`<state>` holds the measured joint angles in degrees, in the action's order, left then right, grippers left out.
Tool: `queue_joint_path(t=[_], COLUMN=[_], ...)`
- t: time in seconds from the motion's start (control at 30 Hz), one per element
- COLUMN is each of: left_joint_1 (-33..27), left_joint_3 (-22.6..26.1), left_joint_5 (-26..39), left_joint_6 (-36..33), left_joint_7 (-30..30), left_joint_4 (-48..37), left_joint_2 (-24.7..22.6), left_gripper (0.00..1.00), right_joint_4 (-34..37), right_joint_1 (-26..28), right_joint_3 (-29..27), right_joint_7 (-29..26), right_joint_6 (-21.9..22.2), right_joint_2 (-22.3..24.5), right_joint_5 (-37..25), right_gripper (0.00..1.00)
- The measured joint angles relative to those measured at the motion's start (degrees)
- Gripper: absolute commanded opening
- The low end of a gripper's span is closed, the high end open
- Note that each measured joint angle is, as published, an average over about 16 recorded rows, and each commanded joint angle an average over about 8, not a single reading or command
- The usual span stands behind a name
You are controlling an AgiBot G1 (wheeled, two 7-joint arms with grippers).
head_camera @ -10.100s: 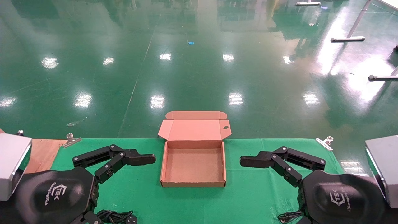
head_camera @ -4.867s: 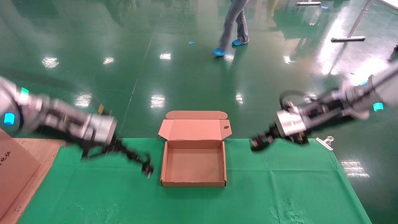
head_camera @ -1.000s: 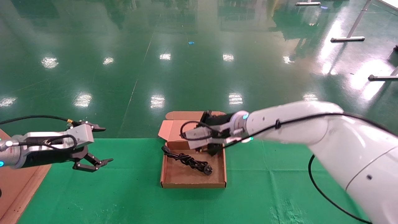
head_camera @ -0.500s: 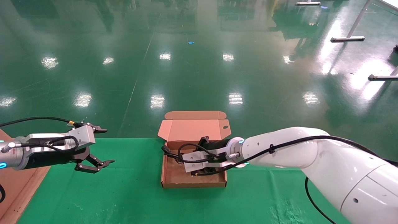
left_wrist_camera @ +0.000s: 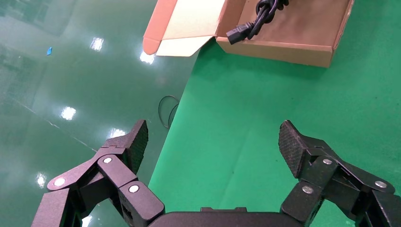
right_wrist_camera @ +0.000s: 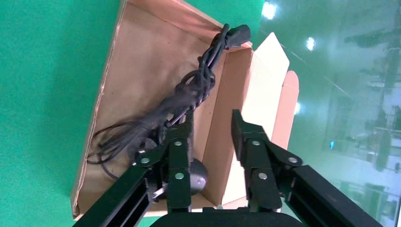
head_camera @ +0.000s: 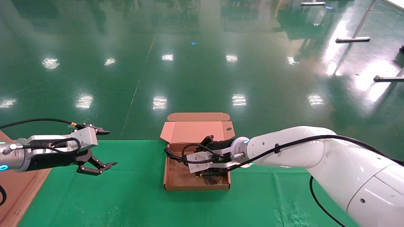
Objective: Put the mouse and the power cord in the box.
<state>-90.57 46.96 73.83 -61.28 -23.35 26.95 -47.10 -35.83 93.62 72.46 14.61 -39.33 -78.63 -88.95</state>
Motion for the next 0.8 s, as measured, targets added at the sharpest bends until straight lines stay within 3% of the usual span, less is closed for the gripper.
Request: queue_joint_path(t=[0.4,0.8], left_joint_1=[1.27,6.37], left_joint_3=[-1.34,-6.78], left_joint_5=[-1.37,-6.99], left_joint_6=[-1.07,-5.36], left_joint_7=[1.55,7.53], left_joint_4=[2.15,10.32], left_joint_2=[0.50,2.63], left_gripper=[1.00,1.00], right_joint_4=[-1.48,-7.78], right_joint_1=[-1.05,-6.54], right_joint_3=[-2.41,-12.02], right_joint_7=[-0.81,-5.17], right_joint_6=[-1.92,-9.81], right_joint_2=[1.82,9.11], right_joint_5=[1.43,9.48], right_gripper=[1.00,1.00])
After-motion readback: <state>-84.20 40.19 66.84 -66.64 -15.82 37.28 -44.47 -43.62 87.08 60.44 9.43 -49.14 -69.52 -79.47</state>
